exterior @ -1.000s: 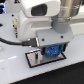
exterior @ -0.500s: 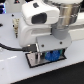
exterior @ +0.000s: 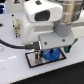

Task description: Insert the blue gear onto the right peg, followed by the red gear

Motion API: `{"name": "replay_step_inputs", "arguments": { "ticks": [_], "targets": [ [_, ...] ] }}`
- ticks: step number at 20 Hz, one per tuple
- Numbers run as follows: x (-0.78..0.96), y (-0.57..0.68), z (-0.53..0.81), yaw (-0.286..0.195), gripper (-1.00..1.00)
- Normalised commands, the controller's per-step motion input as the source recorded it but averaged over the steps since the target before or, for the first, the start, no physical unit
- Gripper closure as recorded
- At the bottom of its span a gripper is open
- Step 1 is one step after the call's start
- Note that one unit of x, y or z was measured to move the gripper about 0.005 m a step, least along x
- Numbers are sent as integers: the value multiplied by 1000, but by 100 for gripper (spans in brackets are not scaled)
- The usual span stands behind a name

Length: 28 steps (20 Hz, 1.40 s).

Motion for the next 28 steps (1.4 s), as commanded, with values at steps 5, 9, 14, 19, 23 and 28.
{"name": "replay_step_inputs", "arguments": {
  "ticks": [5, 9, 14, 19, 23, 28],
  "targets": [
    [-484, 209, 248, 0, -100],
    [-588, 248, 145, 0, -100],
    [-664, 288, 49, 0, -100],
    [-714, 304, -30, 0, -100],
    [-584, 353, -116, 0, -100],
    [-382, 378, -212, 0, -100]
  ]
}}
